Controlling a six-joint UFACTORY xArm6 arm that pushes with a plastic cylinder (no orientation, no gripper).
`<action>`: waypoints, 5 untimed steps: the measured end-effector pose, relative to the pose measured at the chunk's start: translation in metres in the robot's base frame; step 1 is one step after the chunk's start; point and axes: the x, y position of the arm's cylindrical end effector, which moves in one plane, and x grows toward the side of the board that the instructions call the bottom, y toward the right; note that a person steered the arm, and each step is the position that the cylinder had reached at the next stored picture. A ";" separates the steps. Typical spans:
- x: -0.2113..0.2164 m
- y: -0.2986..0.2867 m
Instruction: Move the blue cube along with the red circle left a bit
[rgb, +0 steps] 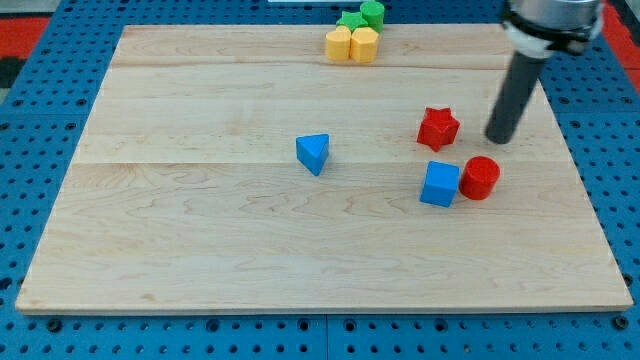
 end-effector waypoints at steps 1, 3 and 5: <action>0.008 0.033; 0.024 -0.043; 0.029 -0.029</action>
